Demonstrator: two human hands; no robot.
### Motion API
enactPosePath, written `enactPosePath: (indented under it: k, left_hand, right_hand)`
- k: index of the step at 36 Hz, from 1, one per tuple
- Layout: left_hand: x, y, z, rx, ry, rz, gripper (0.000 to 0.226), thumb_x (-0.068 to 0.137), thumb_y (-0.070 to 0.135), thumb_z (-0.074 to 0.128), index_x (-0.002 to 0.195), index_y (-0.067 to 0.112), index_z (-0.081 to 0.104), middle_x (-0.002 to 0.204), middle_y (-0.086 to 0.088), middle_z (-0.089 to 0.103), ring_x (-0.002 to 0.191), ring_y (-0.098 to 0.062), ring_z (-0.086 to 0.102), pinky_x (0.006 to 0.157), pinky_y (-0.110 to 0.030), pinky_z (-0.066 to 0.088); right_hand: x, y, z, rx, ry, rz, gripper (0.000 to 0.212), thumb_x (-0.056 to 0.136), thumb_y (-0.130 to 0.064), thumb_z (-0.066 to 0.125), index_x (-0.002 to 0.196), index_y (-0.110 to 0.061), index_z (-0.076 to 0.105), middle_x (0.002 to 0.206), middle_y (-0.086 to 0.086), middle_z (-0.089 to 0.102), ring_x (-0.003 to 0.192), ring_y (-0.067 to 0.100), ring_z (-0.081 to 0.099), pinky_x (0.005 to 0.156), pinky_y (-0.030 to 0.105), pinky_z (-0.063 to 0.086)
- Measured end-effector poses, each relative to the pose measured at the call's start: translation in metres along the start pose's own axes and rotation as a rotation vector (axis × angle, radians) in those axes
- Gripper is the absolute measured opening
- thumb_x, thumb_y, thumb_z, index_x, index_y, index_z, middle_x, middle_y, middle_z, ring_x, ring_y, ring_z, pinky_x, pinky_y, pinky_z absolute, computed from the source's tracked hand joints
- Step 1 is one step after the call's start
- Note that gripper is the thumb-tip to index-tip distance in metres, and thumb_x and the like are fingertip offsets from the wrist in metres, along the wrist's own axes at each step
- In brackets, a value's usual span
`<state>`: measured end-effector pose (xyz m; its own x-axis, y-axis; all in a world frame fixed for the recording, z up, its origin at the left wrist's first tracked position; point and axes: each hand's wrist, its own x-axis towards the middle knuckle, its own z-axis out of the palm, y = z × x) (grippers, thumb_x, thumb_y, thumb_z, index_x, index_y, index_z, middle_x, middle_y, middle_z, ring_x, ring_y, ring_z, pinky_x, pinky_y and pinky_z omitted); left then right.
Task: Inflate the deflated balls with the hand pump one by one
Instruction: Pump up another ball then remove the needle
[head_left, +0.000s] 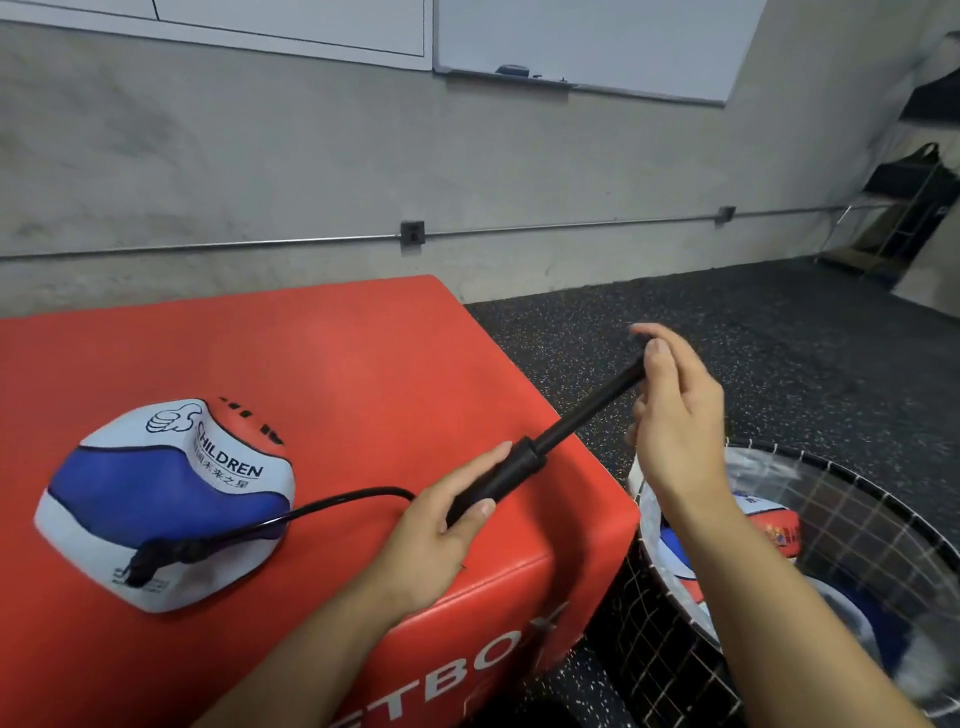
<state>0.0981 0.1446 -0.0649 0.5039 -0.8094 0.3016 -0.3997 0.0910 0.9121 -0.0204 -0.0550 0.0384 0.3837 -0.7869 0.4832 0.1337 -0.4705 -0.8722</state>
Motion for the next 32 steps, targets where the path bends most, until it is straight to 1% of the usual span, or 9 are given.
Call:
enactPosePath:
  k: [4, 6, 9, 14, 17, 22, 25, 28, 32]
  left_hand:
    - [0.001, -0.001, -0.002, -0.017, 0.007, -0.022, 0.063, 0.108, 0.007, 0.055, 0.148, 0.055, 0.049, 0.153, 0.032, 0.048, 0.129, -0.005, 0.054, 0.097, -0.010, 0.045]
    - [0.002, -0.002, -0.002, -0.025, 0.020, -0.017, 0.062, 0.108, 0.005, 0.054, 0.149, 0.052, 0.049, 0.154, 0.030, 0.048, 0.142, 0.000, 0.047, 0.104, -0.008, 0.039]
    - [0.004, -0.005, -0.002, -0.034, 0.023, -0.026, 0.059, 0.108, 0.008, 0.053, 0.150, 0.049, 0.047, 0.156, 0.028, 0.047, 0.144, 0.003, 0.044, 0.108, -0.009, 0.038]
    - [0.008, -0.008, -0.003, -0.030, 0.049, -0.060, 0.055, 0.104, 0.018, 0.053, 0.155, 0.038, 0.044, 0.160, 0.023, 0.044, 0.153, -0.004, 0.034, 0.128, -0.046, 0.026]
    - [0.007, -0.007, -0.005, -0.053, 0.068, -0.050, 0.056, 0.103, 0.024, 0.055, 0.155, 0.045, 0.044, 0.161, 0.023, 0.043, 0.152, -0.010, 0.038, 0.119, -0.054, 0.041]
    - [0.005, -0.006, -0.006, -0.066, 0.061, -0.047, 0.057, 0.097, 0.041, 0.056, 0.150, 0.058, 0.043, 0.160, 0.026, 0.041, 0.146, -0.013, 0.046, 0.090, -0.034, 0.061]
    - [0.005, -0.006, -0.004, -0.055, 0.068, -0.038, 0.057, 0.102, 0.024, 0.056, 0.155, 0.043, 0.044, 0.161, 0.021, 0.043, 0.152, -0.015, 0.040, 0.119, -0.049, 0.042]
    - [0.006, -0.006, -0.002, -0.022, 0.048, -0.041, 0.057, 0.104, 0.020, 0.054, 0.154, 0.046, 0.044, 0.161, 0.020, 0.044, 0.152, -0.011, 0.038, 0.123, -0.062, 0.031]
    - [0.003, -0.002, 0.000, -0.002, 0.015, -0.038, 0.059, 0.107, 0.009, 0.053, 0.155, 0.044, 0.045, 0.159, 0.023, 0.045, 0.152, -0.005, 0.036, 0.127, -0.056, 0.027]
  right_hand:
    - [-0.010, 0.011, 0.019, -0.017, -0.091, 0.010, 0.033, 0.101, -0.050, 0.046, 0.120, -0.036, 0.070, 0.068, -0.029, 0.055, 0.070, 0.003, 0.048, 0.079, 0.043, 0.040]
    - [-0.017, 0.012, 0.028, -0.048, -0.130, 0.007, 0.032, 0.102, -0.046, 0.046, 0.120, -0.034, 0.070, 0.070, -0.029, 0.058, 0.070, 0.003, 0.053, 0.079, 0.040, 0.044]
    - [-0.028, 0.012, 0.040, -0.090, -0.180, -0.005, 0.030, 0.104, -0.037, 0.047, 0.119, -0.029, 0.072, 0.101, -0.028, 0.070, 0.098, -0.002, 0.064, 0.097, 0.035, 0.051]
    - [-0.041, 0.017, 0.055, -0.182, -0.289, -0.011, 0.037, 0.102, -0.042, 0.045, 0.124, -0.028, 0.071, 0.115, -0.019, 0.072, 0.108, -0.004, 0.064, 0.101, 0.023, 0.047]
    - [-0.048, 0.016, 0.059, -0.219, -0.343, -0.003, 0.030, 0.107, -0.037, 0.050, 0.129, -0.029, 0.069, 0.121, -0.018, 0.072, 0.111, -0.005, 0.064, 0.101, 0.023, 0.046]
    - [-0.050, 0.008, 0.056, -0.304, -0.366, -0.007, 0.029, 0.109, -0.040, 0.048, 0.131, -0.034, 0.065, 0.113, -0.013, 0.074, 0.105, 0.009, 0.068, 0.098, 0.032, 0.049]
    - [-0.049, 0.006, 0.050, -0.310, -0.359, -0.032, 0.037, 0.104, -0.048, 0.043, 0.131, -0.034, 0.065, 0.108, -0.010, 0.074, 0.103, 0.014, 0.068, 0.098, 0.035, 0.050]
    - [-0.038, 0.004, 0.040, -0.246, -0.279, -0.035, 0.031, 0.107, -0.043, 0.046, 0.128, -0.035, 0.066, 0.109, -0.013, 0.073, 0.103, 0.008, 0.066, 0.099, 0.034, 0.049]
    - [-0.014, 0.000, 0.019, -0.172, -0.132, -0.046, 0.027, 0.110, -0.034, 0.048, 0.126, -0.029, 0.069, 0.104, -0.029, 0.068, 0.098, -0.011, 0.060, 0.093, 0.023, 0.048]
